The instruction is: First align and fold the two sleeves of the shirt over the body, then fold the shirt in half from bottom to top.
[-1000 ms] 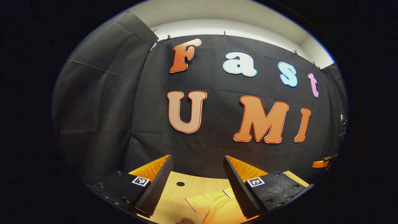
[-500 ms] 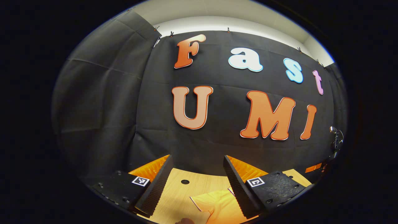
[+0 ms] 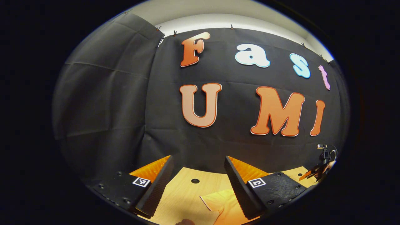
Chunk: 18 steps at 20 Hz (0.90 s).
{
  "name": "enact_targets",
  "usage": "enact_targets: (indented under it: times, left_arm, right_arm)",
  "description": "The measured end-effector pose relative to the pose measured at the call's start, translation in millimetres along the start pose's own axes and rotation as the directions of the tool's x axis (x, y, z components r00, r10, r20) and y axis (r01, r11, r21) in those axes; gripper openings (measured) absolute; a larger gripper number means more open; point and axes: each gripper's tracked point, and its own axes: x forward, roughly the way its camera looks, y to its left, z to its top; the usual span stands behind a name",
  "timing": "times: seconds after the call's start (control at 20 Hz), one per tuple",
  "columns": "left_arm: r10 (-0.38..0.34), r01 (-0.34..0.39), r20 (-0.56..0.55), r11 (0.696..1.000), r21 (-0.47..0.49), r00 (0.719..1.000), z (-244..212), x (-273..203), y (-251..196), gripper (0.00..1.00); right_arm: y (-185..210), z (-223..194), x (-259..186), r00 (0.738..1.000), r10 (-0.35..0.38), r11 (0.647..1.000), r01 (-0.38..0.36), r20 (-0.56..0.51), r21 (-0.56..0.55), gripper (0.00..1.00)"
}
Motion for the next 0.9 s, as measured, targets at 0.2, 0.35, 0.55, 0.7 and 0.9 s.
enact_targets:
  times: [0.2, 0.35, 0.55, 0.7, 0.9]
  left_arm:
    - [0.024, -0.025, -0.035, 0.999, -0.034, 0.999, -18.7, 3.3, 9.4, 0.98]
    - [0.033, -0.035, -0.061, 0.999, -0.038, 0.998, -30.8, 5.7, 13.4, 0.98]
    - [0.05, -0.051, -0.086, 0.999, -0.019, 0.995, -43.2, 8.0, 18.2, 0.98]
    - [0.049, -0.051, -0.094, 0.999, -0.016, 0.994, -45.5, 9.7, 18.9, 0.98]
    - [0.05, -0.051, -0.097, 0.999, -0.009, 0.994, -46.2, 14.3, 20.6, 0.98]
  right_arm:
    - [0.0, -19.9, 47.6, 0.989, -0.01, 1.0, 0.008, -0.146, -0.014, 0.99]
    - [2.3, -27.0, 73.5, 0.978, -0.005, 1.0, 0.007, -0.207, 0.006, 0.99]
    - [1.0, -36.0, 99.3, 0.966, -0.031, 0.999, 0.033, -0.256, 0.005, 0.99]
    - [-1.6, -43.2, 110.4, 0.959, -0.056, 0.998, 0.054, -0.277, -0.014, 0.99]
    - [-0.8, -47.7, 118.3, 0.955, -0.087, 0.996, 0.078, -0.282, -0.045, 0.99]
